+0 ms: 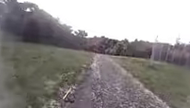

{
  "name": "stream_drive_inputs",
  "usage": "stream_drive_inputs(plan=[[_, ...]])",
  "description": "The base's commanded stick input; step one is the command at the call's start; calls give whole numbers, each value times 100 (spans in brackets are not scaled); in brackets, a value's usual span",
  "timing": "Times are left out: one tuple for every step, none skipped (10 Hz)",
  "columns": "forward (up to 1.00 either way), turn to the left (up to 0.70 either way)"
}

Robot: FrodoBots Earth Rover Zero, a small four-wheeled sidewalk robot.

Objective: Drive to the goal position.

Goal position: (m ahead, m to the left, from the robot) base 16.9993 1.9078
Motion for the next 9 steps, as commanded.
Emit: stream_drive_inputs(plan=[[85,0],[85,0],[85,0],[85,0],[85,0],[85,0],[85,0],[85,0],[85,0]])
